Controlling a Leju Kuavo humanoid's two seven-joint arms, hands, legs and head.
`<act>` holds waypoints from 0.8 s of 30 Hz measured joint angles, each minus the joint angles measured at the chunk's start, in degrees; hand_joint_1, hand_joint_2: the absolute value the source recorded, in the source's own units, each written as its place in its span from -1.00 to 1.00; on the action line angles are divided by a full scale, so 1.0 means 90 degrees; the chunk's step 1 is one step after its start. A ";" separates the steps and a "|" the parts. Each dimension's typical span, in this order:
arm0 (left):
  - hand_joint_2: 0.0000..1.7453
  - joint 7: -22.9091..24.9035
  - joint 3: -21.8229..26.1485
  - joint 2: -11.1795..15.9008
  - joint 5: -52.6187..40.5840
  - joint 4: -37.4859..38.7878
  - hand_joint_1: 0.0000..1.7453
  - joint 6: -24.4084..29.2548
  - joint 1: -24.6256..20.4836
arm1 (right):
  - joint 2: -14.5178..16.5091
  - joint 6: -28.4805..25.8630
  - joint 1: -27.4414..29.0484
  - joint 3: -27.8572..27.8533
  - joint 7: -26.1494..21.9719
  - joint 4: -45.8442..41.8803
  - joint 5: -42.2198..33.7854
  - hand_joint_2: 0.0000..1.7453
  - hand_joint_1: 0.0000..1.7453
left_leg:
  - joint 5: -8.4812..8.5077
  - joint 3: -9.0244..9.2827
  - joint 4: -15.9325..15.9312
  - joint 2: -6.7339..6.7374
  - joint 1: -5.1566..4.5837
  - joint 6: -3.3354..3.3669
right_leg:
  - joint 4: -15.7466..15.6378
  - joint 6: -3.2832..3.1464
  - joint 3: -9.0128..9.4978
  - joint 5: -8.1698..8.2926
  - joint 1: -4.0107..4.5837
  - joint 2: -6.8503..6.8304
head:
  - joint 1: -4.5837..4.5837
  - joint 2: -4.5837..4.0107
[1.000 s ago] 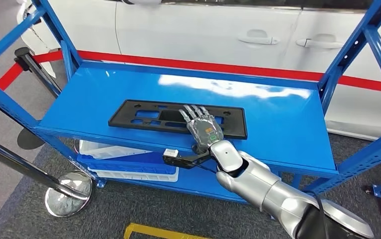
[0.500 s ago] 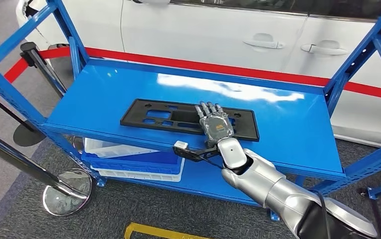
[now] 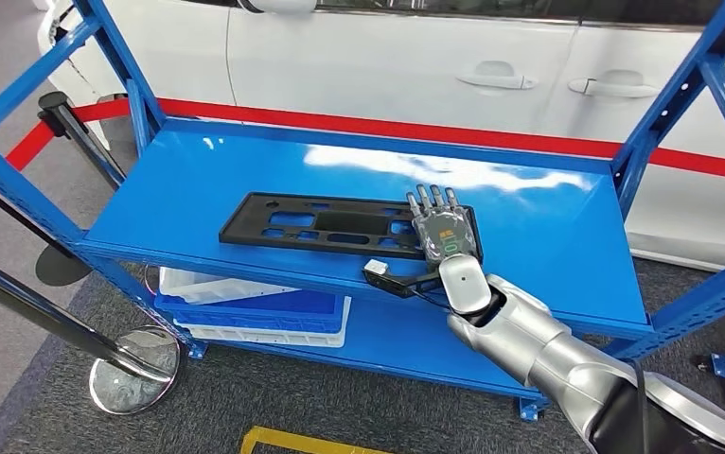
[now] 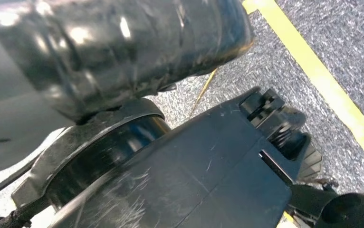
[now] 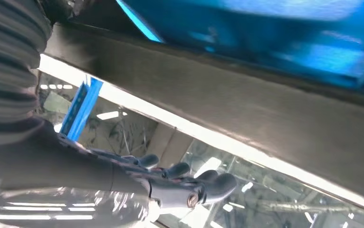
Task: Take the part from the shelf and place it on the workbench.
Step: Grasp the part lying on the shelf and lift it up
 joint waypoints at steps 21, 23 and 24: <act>-1.00 0.0000 0.0000 0.0001 -0.0052 0.0000 -1.00 0.0071 -0.0004 | -0.0408 0.0363 0.0100 0.0004 0.0441 -0.0314 0.0476 1.00 1.00 | 0.0387 0.0395 -0.0742 0.0001 0.0041 0.0250 | 0.1351 0.0278 -0.0662 -0.0472 -0.0044 -0.0007 | 0.0023 0.0000; -1.00 0.0000 0.0000 0.0001 -0.0063 0.0000 -1.00 0.0080 -0.0006 | -0.0467 0.0350 0.0083 0.0002 0.0464 -0.0380 0.0503 1.00 1.00 | 0.0312 0.0372 -0.0628 -0.0015 0.0042 0.0191 | 0.0583 0.0301 -0.0291 -0.0143 -0.0066 -0.0011 | 0.0026 0.0000; -1.00 0.0000 0.0000 0.0001 -0.0064 0.0000 -1.00 0.0086 -0.0010 | -0.0491 0.0327 0.0080 0.0002 0.0475 -0.0418 0.0511 1.00 1.00 | 0.0274 0.0345 -0.0560 -0.0022 0.0037 0.0156 | 0.0306 0.0285 -0.0155 -0.0073 -0.0066 -0.0006 | 0.0025 0.0000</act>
